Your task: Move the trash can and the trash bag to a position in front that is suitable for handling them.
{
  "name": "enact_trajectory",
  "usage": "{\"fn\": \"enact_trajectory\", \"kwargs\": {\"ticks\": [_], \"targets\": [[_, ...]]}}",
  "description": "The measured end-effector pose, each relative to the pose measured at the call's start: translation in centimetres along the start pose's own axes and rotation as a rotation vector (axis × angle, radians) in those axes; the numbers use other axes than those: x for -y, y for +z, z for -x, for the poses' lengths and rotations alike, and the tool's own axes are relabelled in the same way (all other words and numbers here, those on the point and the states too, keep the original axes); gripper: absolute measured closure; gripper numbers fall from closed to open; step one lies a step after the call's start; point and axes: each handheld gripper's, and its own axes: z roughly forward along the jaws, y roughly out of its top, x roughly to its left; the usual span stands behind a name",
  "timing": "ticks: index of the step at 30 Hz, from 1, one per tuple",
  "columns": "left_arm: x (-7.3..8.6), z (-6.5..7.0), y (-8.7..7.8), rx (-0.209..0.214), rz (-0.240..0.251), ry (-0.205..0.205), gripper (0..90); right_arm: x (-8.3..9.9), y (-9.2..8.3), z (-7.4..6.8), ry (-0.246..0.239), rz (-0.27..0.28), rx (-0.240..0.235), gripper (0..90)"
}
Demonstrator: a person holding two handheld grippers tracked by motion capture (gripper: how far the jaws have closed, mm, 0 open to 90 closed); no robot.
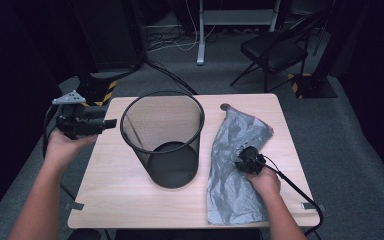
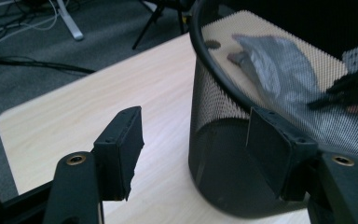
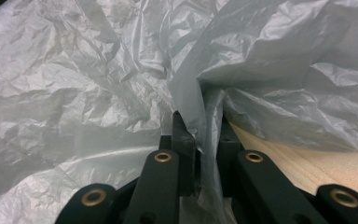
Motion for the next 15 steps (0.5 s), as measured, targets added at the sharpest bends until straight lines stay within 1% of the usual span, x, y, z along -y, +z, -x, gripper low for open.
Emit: {"fn": "enact_trajectory", "kwargs": {"ticks": [2,5,7,8,9,10,12,13,14,15], "targets": [[-0.5,0.1,0.1,0.018,0.004,-0.006,35.3,0.0,0.0,0.1,0.006,0.001,-0.002,82.4],[-0.9,0.4,0.9,0.088,0.0,-0.007,36.2,0.1,0.0,0.2,0.007,0.002,-0.003,82.2],[-1.0,0.5,1.6,0.101,-0.004,-0.014,36.9,0.1,0.0,0.2,0.01,0.002,-0.005,82.1],[-1.0,0.4,2.6,0.094,-0.02,-0.029,36.8,0.1,0.0,0.2,0.011,0.002,-0.005,82.1],[-1.0,0.4,2.6,0.094,-0.02,-0.029,36.1,0.1,0.0,0.2,0.011,0.002,-0.005,82.1],[-0.9,0.3,3.1,0.098,-0.024,-0.044,35.3,0.1,0.0,0.2,0.01,0.002,-0.003,82.0],[-0.7,0.4,3.9,0.119,-0.029,-0.061,35.3,0.1,-0.1,0.3,0.008,0.001,0.0,82.0],[-0.7,0.4,4.3,0.133,-0.031,-0.061,35.9,0.1,-0.1,0.3,0.007,0.0,0.003,82.0],[-0.5,0.7,4.8,0.156,-0.023,-0.064,39.3,0.1,-0.1,0.4,0.009,-0.004,0.01,82.1],[-0.5,0.7,4.8,0.156,-0.023,-0.064,42.5,0.1,-0.1,0.4,0.009,-0.004,0.01,82.1]]}}
